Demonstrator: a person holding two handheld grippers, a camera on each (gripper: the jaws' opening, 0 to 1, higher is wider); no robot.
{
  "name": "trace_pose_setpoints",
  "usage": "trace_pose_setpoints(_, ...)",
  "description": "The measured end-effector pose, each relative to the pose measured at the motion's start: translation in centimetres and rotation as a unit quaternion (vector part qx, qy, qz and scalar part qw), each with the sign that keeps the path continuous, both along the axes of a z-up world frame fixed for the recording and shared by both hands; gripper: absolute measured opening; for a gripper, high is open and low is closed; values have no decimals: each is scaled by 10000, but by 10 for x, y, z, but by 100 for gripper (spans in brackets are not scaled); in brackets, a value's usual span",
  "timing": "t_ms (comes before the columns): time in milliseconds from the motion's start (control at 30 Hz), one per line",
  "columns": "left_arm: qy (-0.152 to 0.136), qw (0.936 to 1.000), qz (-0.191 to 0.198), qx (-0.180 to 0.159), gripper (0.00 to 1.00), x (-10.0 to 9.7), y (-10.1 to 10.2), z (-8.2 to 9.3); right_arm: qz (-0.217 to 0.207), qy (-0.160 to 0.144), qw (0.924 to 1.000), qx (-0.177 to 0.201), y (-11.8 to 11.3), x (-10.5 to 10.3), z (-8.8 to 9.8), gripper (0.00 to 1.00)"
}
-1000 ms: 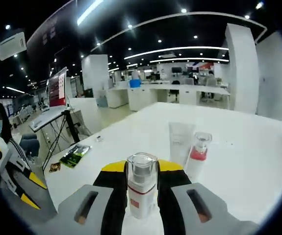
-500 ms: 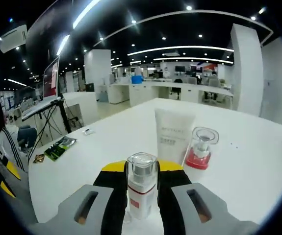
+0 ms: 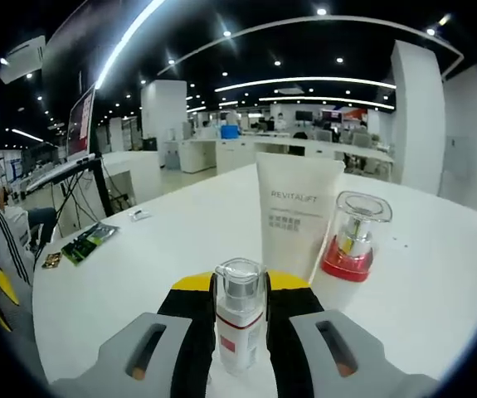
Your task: Arrange the skincare products in the storage area until every visible bottle or jar stands upright without overlapping.
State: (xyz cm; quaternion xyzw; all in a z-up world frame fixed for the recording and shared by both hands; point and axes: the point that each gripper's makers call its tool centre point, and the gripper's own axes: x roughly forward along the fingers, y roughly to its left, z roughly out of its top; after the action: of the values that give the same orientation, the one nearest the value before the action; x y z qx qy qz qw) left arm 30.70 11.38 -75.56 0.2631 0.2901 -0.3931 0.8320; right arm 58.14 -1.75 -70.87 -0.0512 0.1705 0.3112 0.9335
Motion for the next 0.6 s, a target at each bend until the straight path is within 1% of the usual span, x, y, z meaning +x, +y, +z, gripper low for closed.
trace_pose_setpoints(133,-25,10000,32,32,30,1,2,0,-56,-127,9999,8,-1,0,0,20)
trace_pose_setpoints(167,-19,10000,27,42,30,1,2,0,-54,-243,9997,15,-1,-1,2,20)
trace_pose_setpoints(267,29,10000,-69,43,30,-2,0,-1,-24,-235,9997,89,1,-7,-2,20)
trace_pose_setpoints(300,14,9999,-107,36,30,-3,-1,-1,19,-350,9993,102,2,-12,0,20)
trace_pose_setpoints(400,-20,9999,-122,17,30,-3,-2,1,36,-353,9990,288,2,-19,1,20)
trace_pose_setpoints(500,-69,9999,-150,12,30,-2,-2,2,182,-384,9988,261,4,-27,1,20)
trace_pose_setpoints(600,-112,9997,-199,2,30,-3,-4,4,201,-417,9986,243,2,-31,1,20)
